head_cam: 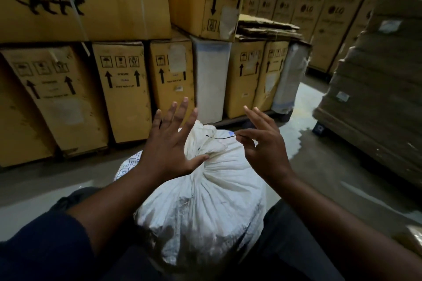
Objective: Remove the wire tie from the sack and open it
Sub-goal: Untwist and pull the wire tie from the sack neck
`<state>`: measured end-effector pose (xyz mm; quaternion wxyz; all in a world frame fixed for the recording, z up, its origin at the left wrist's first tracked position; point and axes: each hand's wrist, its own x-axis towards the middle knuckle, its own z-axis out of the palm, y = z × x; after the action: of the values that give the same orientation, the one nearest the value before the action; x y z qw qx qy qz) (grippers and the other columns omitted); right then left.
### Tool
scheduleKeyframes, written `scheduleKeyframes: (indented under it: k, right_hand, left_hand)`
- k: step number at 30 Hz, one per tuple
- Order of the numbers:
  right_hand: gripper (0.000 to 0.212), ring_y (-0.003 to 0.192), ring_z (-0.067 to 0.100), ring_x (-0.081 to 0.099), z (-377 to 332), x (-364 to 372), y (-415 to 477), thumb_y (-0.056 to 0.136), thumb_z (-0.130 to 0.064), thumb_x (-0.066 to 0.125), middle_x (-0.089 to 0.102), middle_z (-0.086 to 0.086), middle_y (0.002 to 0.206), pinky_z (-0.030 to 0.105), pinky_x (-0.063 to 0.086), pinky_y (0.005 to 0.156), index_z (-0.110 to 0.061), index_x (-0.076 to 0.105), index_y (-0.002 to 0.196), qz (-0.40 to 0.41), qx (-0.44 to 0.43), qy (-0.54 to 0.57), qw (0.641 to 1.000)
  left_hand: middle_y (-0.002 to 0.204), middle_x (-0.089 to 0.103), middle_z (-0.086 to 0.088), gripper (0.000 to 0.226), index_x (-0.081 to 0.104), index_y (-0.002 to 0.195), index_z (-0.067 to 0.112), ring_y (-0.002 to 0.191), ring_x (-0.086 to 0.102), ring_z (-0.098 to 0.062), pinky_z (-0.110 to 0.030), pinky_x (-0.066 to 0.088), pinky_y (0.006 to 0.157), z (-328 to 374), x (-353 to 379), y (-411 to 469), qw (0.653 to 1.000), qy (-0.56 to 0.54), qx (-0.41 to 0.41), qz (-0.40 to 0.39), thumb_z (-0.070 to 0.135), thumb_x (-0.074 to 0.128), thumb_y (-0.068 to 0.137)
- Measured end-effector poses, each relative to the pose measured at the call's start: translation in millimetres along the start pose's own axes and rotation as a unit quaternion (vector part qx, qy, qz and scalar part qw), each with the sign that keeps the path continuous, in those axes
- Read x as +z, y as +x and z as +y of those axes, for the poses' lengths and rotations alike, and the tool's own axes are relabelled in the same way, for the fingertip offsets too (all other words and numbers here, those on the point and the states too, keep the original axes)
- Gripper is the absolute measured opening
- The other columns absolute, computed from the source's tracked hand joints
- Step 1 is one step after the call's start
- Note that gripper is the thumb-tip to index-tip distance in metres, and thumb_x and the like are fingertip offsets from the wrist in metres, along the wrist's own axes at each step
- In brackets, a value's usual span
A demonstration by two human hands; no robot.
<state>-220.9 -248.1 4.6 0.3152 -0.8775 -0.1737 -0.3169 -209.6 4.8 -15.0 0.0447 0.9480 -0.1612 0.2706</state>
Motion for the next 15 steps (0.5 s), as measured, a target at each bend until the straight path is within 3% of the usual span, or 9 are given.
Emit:
scheduleKeyframes:
  k: [6,15]
  right_hand:
    - [0.014,0.132,0.022,0.053,-16.5,-32.0,15.9,0.079,-0.008,0.079,0.062,-0.002,0.14,0.053,0.047,0.102,-0.021,0.079,0.085,0.018,0.0,-0.02,1.0]
    - [0.013,0.129,0.021,0.053,-26.6,-52.9,34.2,0.082,-0.018,0.079,0.059,-0.004,0.138,0.052,0.053,0.097,-0.028,0.072,0.083,0.027,-0.016,-0.02,0.999]
  left_hand:
    - [0.178,-0.014,0.0,0.119,0.005,0.17,0.029,0.165,-0.01,-0.025,-0.056,-0.004,0.13,-3.0,-40.3,17.3,0.999,0.009,-0.006,0.036,0.092,0.045,0.077]
    - [0.175,-0.024,0.002,0.123,-0.002,0.169,0.032,0.163,-0.019,-0.024,-0.057,-0.004,0.131,17.4,-65.7,26.2,0.998,-0.032,0.005,0.052,0.095,0.043,0.074]
